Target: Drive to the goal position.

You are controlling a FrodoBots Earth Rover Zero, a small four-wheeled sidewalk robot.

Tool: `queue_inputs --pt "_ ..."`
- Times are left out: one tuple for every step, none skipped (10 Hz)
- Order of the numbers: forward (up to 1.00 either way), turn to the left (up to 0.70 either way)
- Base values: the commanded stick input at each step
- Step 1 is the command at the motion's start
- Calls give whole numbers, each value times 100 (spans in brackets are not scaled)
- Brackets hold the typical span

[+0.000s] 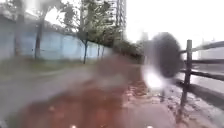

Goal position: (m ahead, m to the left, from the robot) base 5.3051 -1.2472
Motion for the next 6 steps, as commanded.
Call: queue_inputs --pt "100 -40" --pt "100 -40" --pt "100 -33" --pt "100 -16" --pt "100 0" --pt "100 0"
